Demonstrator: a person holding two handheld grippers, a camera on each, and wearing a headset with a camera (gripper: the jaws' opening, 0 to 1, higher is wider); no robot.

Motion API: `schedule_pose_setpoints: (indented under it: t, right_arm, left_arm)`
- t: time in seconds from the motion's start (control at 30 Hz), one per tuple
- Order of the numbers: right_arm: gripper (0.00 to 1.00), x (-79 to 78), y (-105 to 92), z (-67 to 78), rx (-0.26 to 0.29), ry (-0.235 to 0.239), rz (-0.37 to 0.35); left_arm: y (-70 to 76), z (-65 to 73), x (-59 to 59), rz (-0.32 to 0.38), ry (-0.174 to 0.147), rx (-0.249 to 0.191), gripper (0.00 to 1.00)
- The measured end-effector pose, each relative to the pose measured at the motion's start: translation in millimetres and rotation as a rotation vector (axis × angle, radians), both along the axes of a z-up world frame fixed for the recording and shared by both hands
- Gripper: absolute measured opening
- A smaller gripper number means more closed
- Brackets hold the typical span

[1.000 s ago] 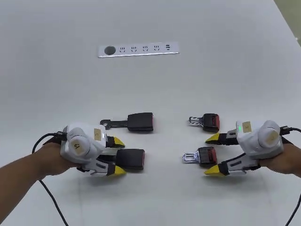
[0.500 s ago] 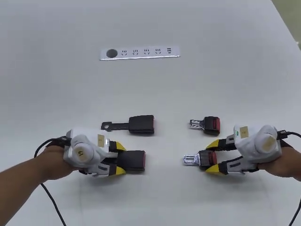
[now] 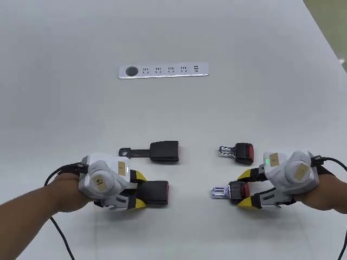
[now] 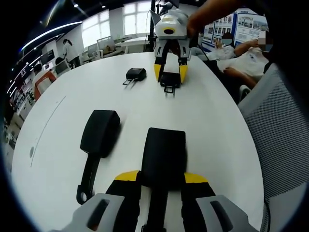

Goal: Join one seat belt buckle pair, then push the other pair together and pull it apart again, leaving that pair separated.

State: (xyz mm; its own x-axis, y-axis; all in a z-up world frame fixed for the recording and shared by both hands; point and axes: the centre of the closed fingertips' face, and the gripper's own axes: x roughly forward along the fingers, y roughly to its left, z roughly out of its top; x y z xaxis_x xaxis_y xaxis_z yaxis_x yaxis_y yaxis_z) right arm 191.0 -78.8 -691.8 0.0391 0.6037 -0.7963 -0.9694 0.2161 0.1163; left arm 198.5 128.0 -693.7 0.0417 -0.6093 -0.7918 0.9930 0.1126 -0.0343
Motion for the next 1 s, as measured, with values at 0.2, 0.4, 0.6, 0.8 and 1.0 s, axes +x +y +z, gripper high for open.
schedule_pose_setpoints:
  t: [0.2, 0.4, 0.6, 0.8, 1.0]
  right_arm:
    - [0.33, -0.8, 2.2, -1.1, 0.062, -0.012, -0.007]
    - [0.33, -1.3, 4.0, 2.3, 0.134, -0.029, -0.035]
    - [0.33, 0.2, 8.0, 3.5, 0.168, -0.037, -0.043]
    - [0.33, 2.4, 21.8, 5.0, 0.198, -0.043, -0.035]
    - [0.33, 4.5, 36.9, 4.1, 0.23, -0.043, -0.035]
  left_arm:
    - [-1.7, 1.0, -0.8, 0.007, 0.003, 0.006, 0.33]
    - [-1.4, 0.8, -1.1, 0.012, 0.006, 0.014, 0.33]
    - [-2.8, 1.6, -1.8, 0.02, 0.009, 0.02, 0.33]
    - [-2.3, 2.0, -0.9, 0.027, 0.013, 0.029, 0.33]
    - [-2.2, 2.4, -0.9, 0.032, 0.015, 0.04, 0.33]
